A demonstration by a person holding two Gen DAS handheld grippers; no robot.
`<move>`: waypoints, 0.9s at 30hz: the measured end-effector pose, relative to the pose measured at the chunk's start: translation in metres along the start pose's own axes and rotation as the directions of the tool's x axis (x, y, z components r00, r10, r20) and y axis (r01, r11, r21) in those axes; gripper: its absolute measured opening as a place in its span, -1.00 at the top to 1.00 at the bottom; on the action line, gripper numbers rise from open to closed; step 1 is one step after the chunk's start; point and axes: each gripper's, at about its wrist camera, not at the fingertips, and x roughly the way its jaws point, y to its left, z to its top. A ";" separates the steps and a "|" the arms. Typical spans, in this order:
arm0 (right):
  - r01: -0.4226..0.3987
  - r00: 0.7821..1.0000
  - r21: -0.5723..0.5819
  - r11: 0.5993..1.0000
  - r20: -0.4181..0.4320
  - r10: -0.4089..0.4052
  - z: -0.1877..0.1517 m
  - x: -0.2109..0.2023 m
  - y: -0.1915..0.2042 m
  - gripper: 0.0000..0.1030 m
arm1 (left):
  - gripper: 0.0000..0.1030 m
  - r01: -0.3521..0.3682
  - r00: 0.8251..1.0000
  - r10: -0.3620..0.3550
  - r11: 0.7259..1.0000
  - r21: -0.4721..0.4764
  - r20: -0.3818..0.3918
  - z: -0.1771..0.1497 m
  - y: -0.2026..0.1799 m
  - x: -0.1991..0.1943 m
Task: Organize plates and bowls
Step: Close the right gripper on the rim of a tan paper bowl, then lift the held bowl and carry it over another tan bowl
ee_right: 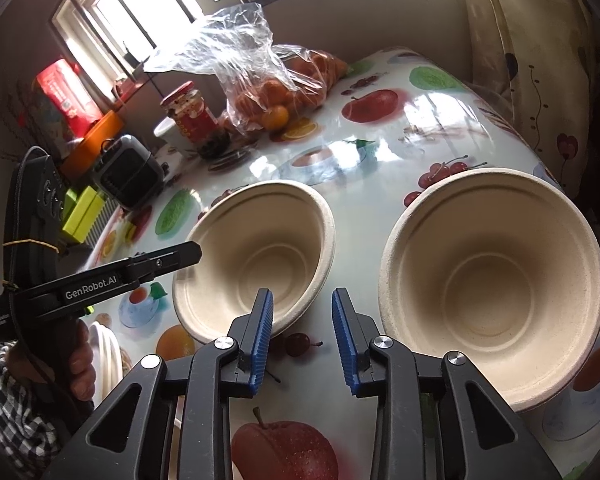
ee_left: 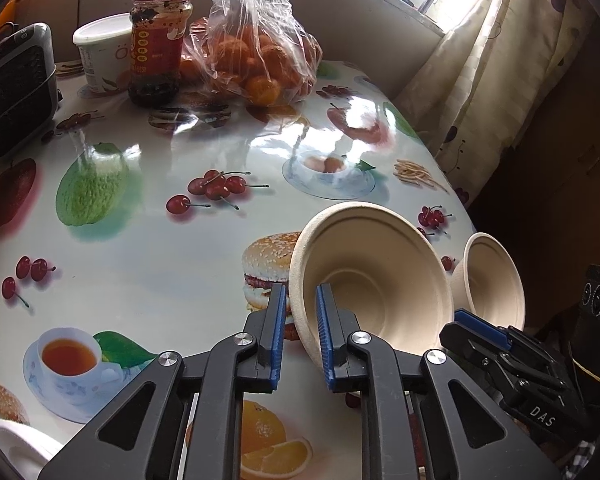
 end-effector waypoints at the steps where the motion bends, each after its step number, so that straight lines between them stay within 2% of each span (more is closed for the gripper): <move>1: 0.000 1.000 0.002 1.000 -0.002 0.000 0.000 0.001 0.000 0.43 | 0.76 -0.001 1.000 0.001 1.000 0.002 0.000 0.000 0.000 0.000; 4: -0.006 1.000 0.005 1.000 -0.008 0.006 0.000 0.003 -0.001 0.56 | 0.76 0.001 1.000 -0.001 1.000 0.002 -0.004 -0.001 -0.001 0.001; 7: -0.009 1.000 0.007 1.000 -0.008 0.009 0.000 0.004 -0.001 0.58 | 0.81 0.003 1.000 -0.003 1.000 -0.001 -0.005 -0.001 -0.001 0.001; 27: -0.015 1.000 0.012 1.000 0.004 0.015 -0.004 -0.005 -0.001 0.61 | 0.82 0.013 1.000 -0.013 1.000 0.009 0.008 -0.005 -0.004 -0.009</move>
